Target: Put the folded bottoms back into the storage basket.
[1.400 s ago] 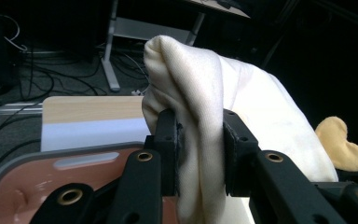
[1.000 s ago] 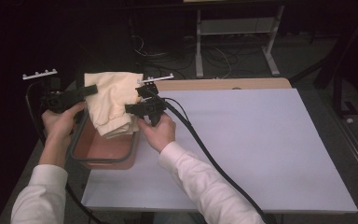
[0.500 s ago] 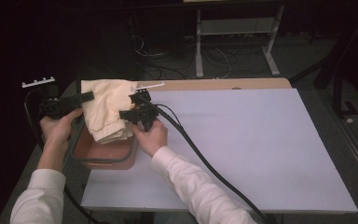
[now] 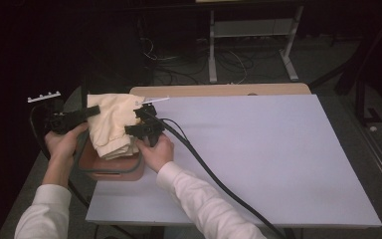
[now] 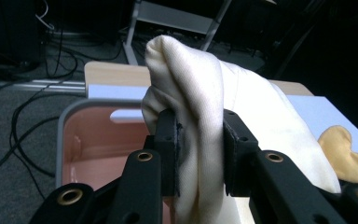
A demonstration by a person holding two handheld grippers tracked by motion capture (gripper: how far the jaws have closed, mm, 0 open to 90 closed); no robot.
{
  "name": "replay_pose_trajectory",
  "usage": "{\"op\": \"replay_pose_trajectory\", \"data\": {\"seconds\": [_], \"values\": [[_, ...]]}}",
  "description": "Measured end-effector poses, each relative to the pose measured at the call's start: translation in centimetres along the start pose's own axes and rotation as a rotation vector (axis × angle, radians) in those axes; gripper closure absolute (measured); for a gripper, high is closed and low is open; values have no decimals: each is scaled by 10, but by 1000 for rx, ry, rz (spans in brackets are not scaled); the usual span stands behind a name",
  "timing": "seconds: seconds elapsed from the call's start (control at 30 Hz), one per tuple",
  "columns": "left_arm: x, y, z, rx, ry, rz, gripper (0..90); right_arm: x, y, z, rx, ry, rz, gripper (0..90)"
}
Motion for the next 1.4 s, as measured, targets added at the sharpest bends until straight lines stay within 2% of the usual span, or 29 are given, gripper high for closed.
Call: {"op": "replay_pose_trajectory", "data": {"seconds": [0.17,0.33,0.9,1.0,1.1,1.27,1.33,1.37,1.4], "values": [[-11,-4,9,-13,23,4,709,2,-12,10,-20,-13,2,732],[-18,-5,13,-22,23,-5,709,1,-22,16,-28,-29,-1,732],[-39,-16,33,-54,49,-34,707,3,-40,36,-72,-42,17,727],[-43,-18,37,-62,59,-43,707,3,-43,38,-81,-67,22,719],[-45,-19,39,-64,74,-47,705,3,-46,41,-85,-87,18,711],[-45,-20,39,-82,68,-52,698,2,-46,41,-86,-73,22,700],[-45,-21,39,-85,69,-52,671,2,-45,40,-87,-70,23,661],[-44,-22,40,-94,80,-47,630,1,-45,39,-85,-58,26,624],[-44,-22,40,-94,80,-47,576,1,-45,39,-85,-58,26,624]]}}
Point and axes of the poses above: each handheld gripper's, and its own axes: y roughly backward along the jaws, z roughly out of its underside, x roughly to its right, the point moved 8 cm from there along -y, roughly forward along the jaws, and after that the axes turned 8 degrees about y, right-handed, at the moved point
